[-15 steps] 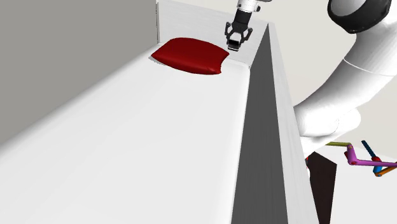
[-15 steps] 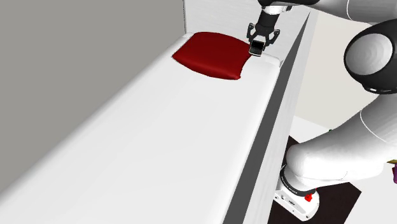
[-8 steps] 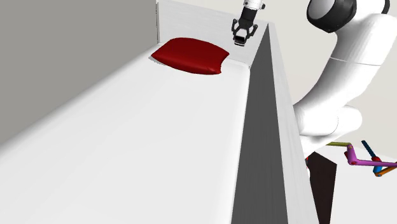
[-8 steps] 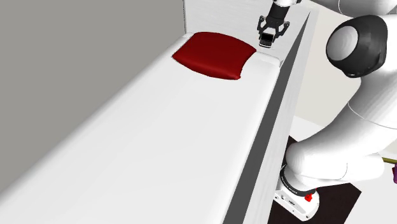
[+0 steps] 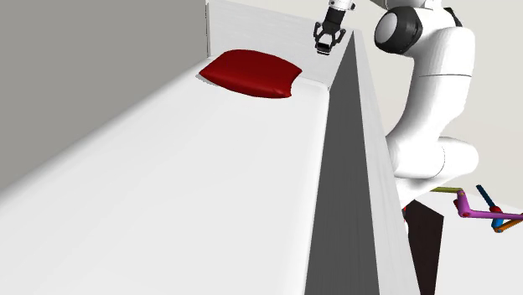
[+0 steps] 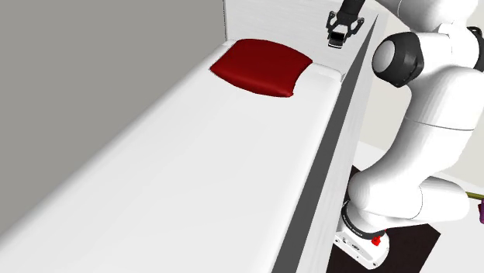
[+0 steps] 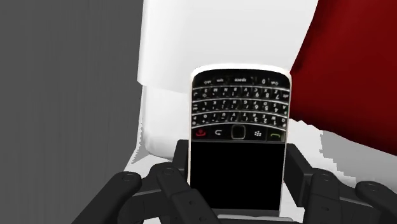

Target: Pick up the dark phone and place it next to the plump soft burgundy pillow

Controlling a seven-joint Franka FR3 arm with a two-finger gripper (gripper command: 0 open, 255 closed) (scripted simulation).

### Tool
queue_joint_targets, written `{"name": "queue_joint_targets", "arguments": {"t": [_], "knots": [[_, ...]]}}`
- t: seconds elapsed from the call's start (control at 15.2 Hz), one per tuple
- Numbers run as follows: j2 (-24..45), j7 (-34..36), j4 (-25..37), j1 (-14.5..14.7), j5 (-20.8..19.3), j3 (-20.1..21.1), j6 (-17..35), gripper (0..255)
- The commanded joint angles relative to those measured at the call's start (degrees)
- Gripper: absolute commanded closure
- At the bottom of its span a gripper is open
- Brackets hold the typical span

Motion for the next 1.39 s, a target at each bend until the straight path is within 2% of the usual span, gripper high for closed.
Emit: {"name": "queue_joint_targets", "arguments": {"t": [0.0, 0.07, 0.26, 0.53, 1.32], "knots": [[7.9, -1.0, 13.5, -0.4, -0.3, -0.4, -5.6, 255], [11.3, -1.3, 19.4, -0.5, -0.4, -0.5, -8.2, 255], [8.5, -1.4, 12.1, -0.8, -0.3, -0.4, -3.7, 255], [6.5, -1.6, 5.6, -1.0, -0.2, -0.4, 0.9, 255], [4.9, -2.0, -6.4, -1.3, -0.1, -0.4, 11.2, 255]]}}
